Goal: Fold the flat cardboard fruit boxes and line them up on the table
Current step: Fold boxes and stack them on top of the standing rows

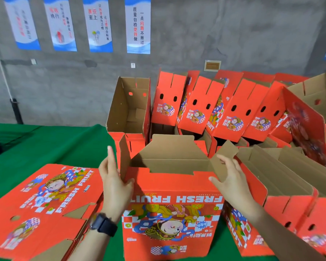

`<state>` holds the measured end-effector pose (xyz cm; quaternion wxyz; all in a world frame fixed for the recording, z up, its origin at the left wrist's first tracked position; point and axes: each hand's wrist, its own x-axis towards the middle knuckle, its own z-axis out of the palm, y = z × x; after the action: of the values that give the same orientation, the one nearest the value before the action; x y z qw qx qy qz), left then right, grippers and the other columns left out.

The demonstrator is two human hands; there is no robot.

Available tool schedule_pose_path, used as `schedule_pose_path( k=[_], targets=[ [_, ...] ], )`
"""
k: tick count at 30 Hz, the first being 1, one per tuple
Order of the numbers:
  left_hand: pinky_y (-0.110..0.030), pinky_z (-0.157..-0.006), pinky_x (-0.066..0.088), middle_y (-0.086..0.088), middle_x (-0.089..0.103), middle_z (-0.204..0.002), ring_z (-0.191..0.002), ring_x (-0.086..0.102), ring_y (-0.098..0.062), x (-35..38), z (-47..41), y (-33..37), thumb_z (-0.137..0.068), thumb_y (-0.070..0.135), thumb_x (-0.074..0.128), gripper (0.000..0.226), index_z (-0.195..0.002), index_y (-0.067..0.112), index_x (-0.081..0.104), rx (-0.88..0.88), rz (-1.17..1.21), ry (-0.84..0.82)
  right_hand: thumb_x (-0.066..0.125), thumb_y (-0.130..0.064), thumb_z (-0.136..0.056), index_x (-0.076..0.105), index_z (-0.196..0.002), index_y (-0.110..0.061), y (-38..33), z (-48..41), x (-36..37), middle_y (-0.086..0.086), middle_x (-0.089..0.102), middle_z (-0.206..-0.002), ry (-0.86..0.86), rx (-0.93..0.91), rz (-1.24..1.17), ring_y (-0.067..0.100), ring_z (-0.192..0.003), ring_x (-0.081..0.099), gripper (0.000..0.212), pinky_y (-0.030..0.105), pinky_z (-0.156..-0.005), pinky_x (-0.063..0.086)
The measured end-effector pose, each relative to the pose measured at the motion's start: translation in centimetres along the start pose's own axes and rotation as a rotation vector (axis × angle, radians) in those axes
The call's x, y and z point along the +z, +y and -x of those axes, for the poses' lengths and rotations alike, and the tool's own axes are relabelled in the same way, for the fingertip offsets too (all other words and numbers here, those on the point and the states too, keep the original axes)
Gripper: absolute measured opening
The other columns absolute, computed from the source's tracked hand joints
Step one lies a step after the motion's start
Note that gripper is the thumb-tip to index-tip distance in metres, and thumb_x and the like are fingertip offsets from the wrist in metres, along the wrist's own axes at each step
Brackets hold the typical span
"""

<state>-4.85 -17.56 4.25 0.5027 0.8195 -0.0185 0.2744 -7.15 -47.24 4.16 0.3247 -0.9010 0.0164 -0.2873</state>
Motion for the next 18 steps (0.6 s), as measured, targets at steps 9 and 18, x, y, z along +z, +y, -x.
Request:
schedule_pose_path(
  k=[9, 18],
  targets=[
    [-0.018, -0.066, 0.054, -0.009, 0.062, -0.108, -0.078, 0.066, -0.004, -0.5, -3.8, -0.1, -0.076, -0.018, 0.056, 0.075, -0.139, 0.02, 0.047, -0.174, 0.069, -0.357, 0.073, 0.005, -0.077, -0.008, -0.145, -0.051, 0.0, -0.1, -0.1, -0.018, 0.0, -0.16, 0.045, -0.091, -0.041, 0.009, -0.073, 0.058, 0.12, 0.021, -0.072, 0.049],
    [-0.019, -0.084, 0.05, 0.006, 0.043, -0.145, -0.13, 0.044, -0.017, 1.4, -4.0, -0.6, -0.084, -0.003, 0.06, 0.051, -0.126, 0.026, 0.06, 0.129, -0.147, -0.503, 0.054, 0.007, -0.09, 0.055, -0.133, -0.019, 0.1, 0.2, -0.1, -0.005, 0.051, -0.137, -0.152, -0.089, -0.079, 0.009, -0.127, 0.044, 0.051, 0.036, -0.111, 0.037]
  ],
)
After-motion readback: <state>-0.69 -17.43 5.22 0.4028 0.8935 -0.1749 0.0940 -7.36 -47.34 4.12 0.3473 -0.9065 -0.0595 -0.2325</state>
